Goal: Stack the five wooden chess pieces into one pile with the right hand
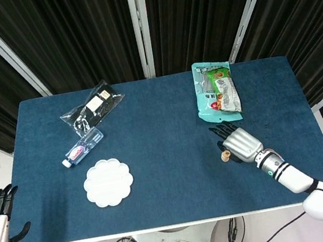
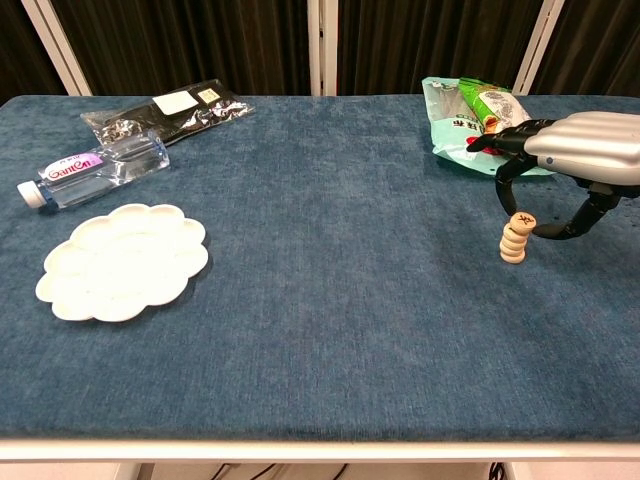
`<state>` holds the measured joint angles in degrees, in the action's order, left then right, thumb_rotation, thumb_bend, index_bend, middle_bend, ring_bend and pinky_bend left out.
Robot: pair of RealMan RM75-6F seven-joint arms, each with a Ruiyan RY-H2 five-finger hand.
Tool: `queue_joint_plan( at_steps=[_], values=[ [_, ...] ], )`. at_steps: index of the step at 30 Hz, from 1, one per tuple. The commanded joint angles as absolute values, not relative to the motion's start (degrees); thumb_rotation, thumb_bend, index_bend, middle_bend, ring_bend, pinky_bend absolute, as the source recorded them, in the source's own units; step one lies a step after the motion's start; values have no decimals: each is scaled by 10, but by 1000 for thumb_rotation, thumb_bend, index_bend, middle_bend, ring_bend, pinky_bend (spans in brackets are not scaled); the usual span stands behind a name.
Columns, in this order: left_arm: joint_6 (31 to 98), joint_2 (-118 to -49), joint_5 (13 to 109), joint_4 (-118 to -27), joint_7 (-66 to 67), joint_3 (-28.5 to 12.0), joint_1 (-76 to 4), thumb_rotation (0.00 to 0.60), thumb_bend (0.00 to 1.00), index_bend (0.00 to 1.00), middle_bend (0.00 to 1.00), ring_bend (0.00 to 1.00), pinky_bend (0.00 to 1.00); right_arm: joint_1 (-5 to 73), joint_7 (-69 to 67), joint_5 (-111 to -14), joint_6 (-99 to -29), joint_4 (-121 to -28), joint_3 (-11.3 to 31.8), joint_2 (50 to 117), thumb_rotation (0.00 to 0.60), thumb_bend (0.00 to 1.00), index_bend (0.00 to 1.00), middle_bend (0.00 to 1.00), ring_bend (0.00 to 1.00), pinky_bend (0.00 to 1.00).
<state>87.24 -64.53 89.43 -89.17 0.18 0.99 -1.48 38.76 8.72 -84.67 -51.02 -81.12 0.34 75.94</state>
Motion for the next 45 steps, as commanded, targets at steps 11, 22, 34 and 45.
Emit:
queue_joint_plan(
  at_steps=[11,22,34,45],
  values=[
    [873,-645,894,-891,1,10,-14,600,236,51,0,0,0,389,91,-842,-504,-809,5,765,600,250,545,32,0,0],
    [873,-644,893,-891,0,9,-14,600,236,51,0,0,0,389,93,-839,-501,-810,5,764,600,241,385,27,0,0],
    [875,-644,896,-891,-2,10,-13,600,236,51,0,0,0,387,79,-843,-502,-825,2,747,600,237,281,20,0,0],
    [874,-644,896,-890,-3,10,-14,600,235,51,0,0,0,392,27,-831,-477,-837,5,740,377,645,256,0,0,0]
  ],
)
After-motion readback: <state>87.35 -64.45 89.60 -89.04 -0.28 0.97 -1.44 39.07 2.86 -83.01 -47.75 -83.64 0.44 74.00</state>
